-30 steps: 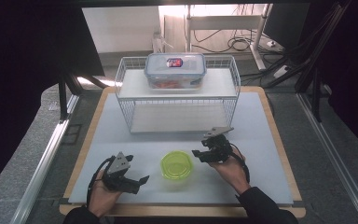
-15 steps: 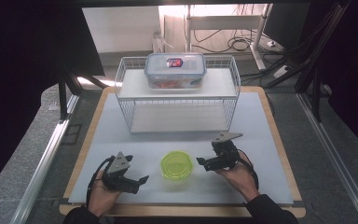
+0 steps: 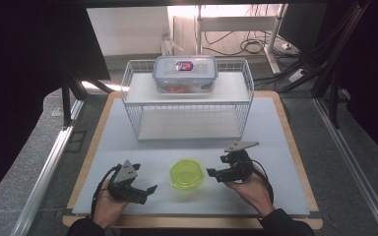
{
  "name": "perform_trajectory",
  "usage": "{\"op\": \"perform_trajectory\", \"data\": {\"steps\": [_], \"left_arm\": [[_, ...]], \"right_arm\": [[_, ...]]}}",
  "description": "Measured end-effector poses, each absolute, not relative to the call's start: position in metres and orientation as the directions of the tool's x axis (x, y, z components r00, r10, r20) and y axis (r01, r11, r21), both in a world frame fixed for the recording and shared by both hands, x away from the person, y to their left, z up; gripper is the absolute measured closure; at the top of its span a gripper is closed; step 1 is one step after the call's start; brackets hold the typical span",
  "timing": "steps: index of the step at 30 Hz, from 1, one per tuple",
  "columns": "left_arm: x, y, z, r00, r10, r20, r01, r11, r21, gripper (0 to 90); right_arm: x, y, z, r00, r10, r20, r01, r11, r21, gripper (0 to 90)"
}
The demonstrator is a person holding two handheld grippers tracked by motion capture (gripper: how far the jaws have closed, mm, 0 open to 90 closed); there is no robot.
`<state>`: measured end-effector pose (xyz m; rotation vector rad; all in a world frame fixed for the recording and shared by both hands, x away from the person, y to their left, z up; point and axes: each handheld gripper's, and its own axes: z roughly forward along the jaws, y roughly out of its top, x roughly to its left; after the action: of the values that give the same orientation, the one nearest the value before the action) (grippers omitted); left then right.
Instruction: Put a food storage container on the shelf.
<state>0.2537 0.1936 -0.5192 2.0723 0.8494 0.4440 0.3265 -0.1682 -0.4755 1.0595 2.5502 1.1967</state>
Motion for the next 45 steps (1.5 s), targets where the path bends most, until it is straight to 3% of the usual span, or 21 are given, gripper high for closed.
{"op": "perform_trajectory", "data": {"steps": [10,24,31,45], "left_arm": [[0.254,0.193,-0.519,0.712,0.702,0.016,0.408,-0.433,0.804,4.6],[0.254,0.192,-0.520,0.717,0.697,0.020,0.404,-0.439,0.803,4.8],[0.253,0.193,-0.519,0.716,0.698,0.022,0.403,-0.438,0.804,5.0],[0.253,0.195,-0.518,0.707,0.707,0.019,0.402,-0.424,0.812,4.8]], "right_arm": [[0.338,-0.155,-0.483,-0.715,0.600,0.358,0.639,0.354,0.683,52.0],[0.356,-0.147,-0.501,-0.625,0.504,0.596,0.772,0.288,0.566,79.5],[0.356,-0.144,-0.497,-0.603,0.465,0.649,0.795,0.285,0.535,82.2],[0.356,-0.156,-0.476,-0.610,0.449,0.653,0.785,0.232,0.574,82.5]]}}
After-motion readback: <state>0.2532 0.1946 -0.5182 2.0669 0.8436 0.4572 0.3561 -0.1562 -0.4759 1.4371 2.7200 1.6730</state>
